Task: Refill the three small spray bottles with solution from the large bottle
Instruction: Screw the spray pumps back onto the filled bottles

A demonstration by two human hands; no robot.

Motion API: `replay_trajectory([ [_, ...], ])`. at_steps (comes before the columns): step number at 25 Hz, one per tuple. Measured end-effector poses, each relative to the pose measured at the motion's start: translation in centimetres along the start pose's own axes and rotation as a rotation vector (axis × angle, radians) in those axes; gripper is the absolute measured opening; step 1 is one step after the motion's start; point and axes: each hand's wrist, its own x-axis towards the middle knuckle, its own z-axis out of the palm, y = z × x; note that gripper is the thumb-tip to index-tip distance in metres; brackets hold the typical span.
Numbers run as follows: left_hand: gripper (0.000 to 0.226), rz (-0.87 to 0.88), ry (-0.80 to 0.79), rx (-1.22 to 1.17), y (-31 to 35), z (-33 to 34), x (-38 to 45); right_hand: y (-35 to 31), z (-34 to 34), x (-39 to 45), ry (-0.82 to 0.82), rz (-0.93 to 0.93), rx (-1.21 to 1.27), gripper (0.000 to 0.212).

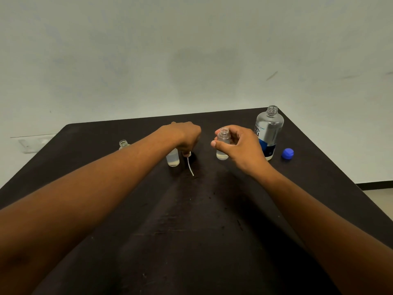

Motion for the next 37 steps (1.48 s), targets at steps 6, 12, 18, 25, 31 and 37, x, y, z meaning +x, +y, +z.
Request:
replay_trajectory([
  [6, 0.033, 0.059, 0.205, -0.097, -0.4, -1.4, -2.9, -1.7, -0.6, -1.4, 0.007, -0.01, 0.015, 0.04],
  [12, 0.033, 0.073, 0.433, -0.478, -0.2, -1.8, -10.2, -3.7, -0.5, -5.4, 0.031, -0.02, 0.075, 0.038],
  [18, 0.029, 0.028, 0.555, -0.772, 0.5, -1.0, -18.0, -5.5, 1.4, -10.3, 0.018, 0.001, 0.184, 0.033],
  [25, 0.03, 0.031, 0.7, -0.913, 0.8, 0.4, -23.2, -7.5, 3.5, -14.5, 0.009, -0.005, 0.23, 0.028],
  [31, 0.032, 0.091, 0.897, -0.899, 0.4, 0.7, -25.4, -8.0, 4.7, -16.5, -0.005, 0.003, 0.153, 0.03],
  [37, 0.029, 0.09, 1.099, -0.744, 0.8, 0.3, -26.0, -8.3, 5.6, -17.0, -0.038, 0.02, 0.085, 0.038],
])
